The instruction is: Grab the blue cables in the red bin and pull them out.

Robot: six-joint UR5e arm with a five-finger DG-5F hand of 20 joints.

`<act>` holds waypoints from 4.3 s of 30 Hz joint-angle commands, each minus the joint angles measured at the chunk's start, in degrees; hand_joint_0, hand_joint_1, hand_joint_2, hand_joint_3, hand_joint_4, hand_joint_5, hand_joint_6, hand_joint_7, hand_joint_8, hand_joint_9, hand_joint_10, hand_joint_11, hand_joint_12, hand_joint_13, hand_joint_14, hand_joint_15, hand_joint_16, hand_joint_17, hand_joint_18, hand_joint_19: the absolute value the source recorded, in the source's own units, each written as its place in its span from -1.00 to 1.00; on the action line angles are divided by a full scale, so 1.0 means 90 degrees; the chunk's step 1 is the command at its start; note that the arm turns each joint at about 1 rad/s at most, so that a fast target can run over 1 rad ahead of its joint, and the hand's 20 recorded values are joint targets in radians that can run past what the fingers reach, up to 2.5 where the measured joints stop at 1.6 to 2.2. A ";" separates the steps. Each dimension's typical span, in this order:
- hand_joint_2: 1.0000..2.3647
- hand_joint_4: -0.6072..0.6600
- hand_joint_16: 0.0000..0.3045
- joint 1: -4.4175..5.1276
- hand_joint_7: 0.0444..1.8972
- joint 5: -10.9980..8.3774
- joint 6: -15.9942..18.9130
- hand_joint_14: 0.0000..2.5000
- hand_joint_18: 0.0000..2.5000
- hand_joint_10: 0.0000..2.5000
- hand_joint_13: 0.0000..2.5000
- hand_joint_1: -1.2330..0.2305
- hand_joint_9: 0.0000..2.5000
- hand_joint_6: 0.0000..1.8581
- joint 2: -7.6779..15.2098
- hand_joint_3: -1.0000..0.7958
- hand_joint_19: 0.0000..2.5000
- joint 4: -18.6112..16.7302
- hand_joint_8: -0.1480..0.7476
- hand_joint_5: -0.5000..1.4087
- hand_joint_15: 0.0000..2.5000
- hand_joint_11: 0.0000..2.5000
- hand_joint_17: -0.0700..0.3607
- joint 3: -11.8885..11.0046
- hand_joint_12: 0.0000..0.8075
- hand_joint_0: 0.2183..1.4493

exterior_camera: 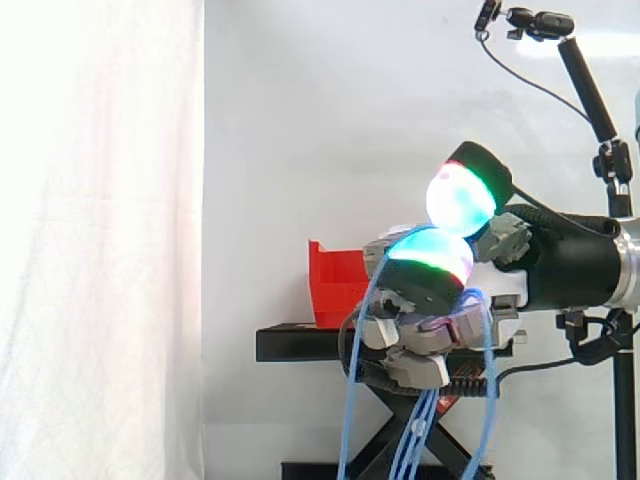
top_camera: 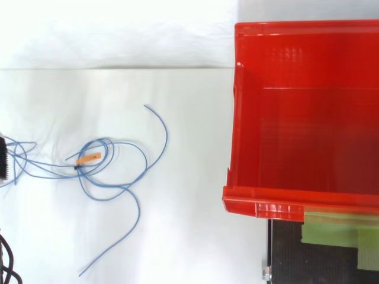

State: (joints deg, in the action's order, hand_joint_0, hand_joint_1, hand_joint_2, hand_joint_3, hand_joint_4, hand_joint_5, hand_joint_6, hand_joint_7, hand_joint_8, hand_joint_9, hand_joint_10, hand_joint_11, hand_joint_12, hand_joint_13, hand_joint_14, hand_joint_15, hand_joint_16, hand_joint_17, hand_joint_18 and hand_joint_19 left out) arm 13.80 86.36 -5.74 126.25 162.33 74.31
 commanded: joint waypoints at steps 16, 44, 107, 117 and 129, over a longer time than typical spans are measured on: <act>-1.00 0.19 -0.71 0.0010 -0.28 0.0004 -0.0002 -0.49 -0.38 -0.99 -0.19 -0.53 -0.37 -0.45 -0.0005 -1.00 -0.12 0.0000 -0.28 0.43 0.24 -0.47 -0.21 -0.0005 -0.18 -0.05; -1.00 0.08 -0.72 0.0010 -0.55 0.0238 -0.0519 -0.51 -0.38 -0.99 -0.21 -0.59 -0.40 0.37 -0.0005 -1.00 -0.12 -0.0020 -0.27 0.07 0.26 -0.44 -0.23 -0.0278 -0.21 0.17; -1.00 -0.05 -0.72 -0.0107 -0.63 0.1234 -0.4230 -0.45 -0.36 -0.99 -0.22 -0.58 -0.40 0.69 -0.0005 -0.93 -0.13 -0.1299 -0.25 -0.01 0.26 -0.37 -0.23 -0.0395 -0.24 0.24; -1.00 -0.04 -0.72 -0.0117 -0.62 0.1430 -0.4904 -0.43 -0.36 -0.99 -0.22 -0.58 -0.40 0.68 -0.0005 -0.94 -0.14 -0.1426 -0.24 -0.01 0.25 -0.36 -0.23 -0.0454 -0.22 0.25; -1.00 -0.05 -0.72 -0.0117 -0.62 0.2035 -0.6183 -0.39 -0.36 -0.98 -0.23 -0.58 -0.40 0.67 -0.0005 -0.96 -0.14 -0.1416 -0.23 -0.01 0.27 -0.33 -0.23 -0.0757 -0.22 0.25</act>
State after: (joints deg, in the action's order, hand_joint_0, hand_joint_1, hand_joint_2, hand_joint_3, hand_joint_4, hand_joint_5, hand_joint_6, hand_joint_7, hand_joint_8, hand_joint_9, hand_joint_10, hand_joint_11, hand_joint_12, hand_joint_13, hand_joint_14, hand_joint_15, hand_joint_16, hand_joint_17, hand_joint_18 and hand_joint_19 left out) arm 12.74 104.02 -58.96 126.21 149.61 67.70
